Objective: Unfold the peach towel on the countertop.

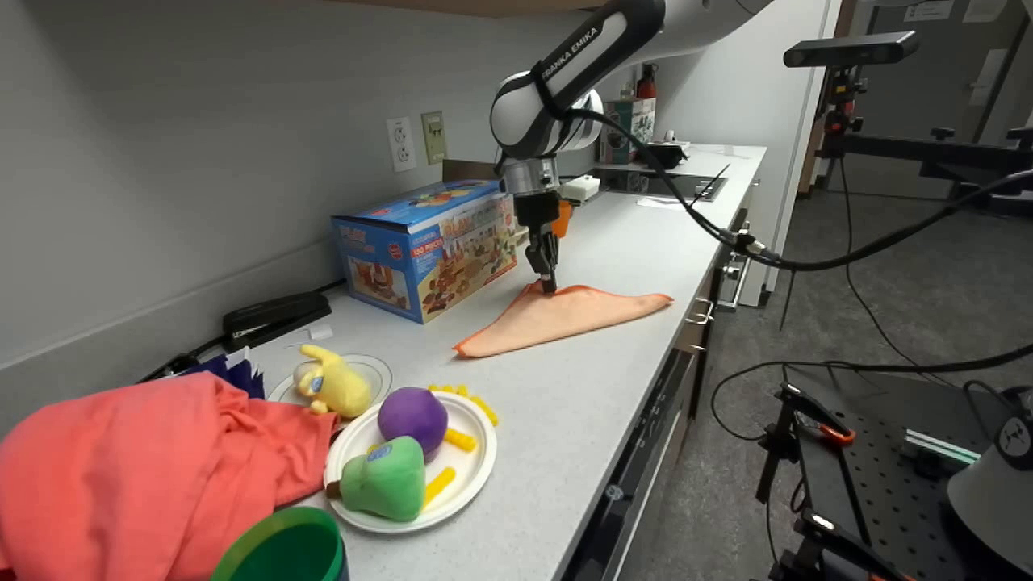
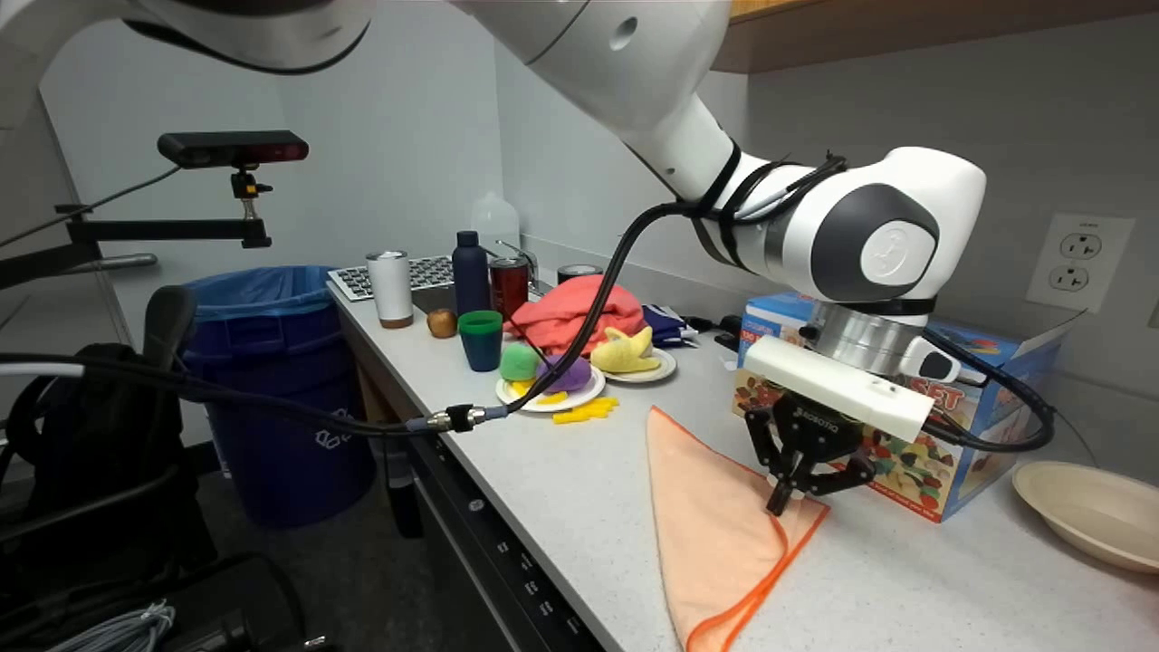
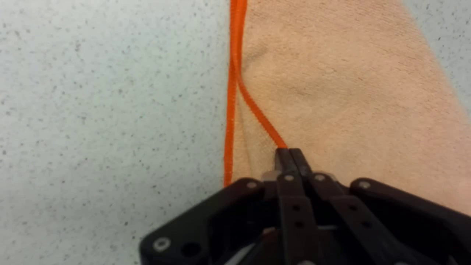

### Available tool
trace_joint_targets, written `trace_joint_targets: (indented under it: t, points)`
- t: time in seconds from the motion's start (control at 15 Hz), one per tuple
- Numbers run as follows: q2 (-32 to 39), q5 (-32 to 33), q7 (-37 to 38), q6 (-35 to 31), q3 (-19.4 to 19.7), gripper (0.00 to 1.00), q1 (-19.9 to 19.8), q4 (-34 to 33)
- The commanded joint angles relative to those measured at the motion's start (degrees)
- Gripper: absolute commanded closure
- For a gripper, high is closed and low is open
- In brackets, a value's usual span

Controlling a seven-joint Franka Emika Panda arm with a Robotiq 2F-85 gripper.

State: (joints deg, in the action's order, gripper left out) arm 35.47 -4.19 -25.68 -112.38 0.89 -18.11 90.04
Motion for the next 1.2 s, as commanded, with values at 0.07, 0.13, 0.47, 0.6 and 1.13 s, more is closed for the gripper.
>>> trace_joint_targets:
  t: [0.07,0.13,0.47,0.6,1.13]
  points:
    - [-2.47,-0.44,1.1,1.22,0.44,1.0,0.94,1.34]
    - [-3.73,-0.56,0.54,2.01,0.02,1.0,1.17,2.29]
    - [-10.84,-0.35,-2.98,11.03,-2.39,1.0,4.11,7.82]
    - [-13.31,-0.29,-4.96,16.05,-3.6,1.0,5.87,10.23]
    - [-15.95,-2.32,-10.37,23.82,-6.26,1.0,11.07,17.65]
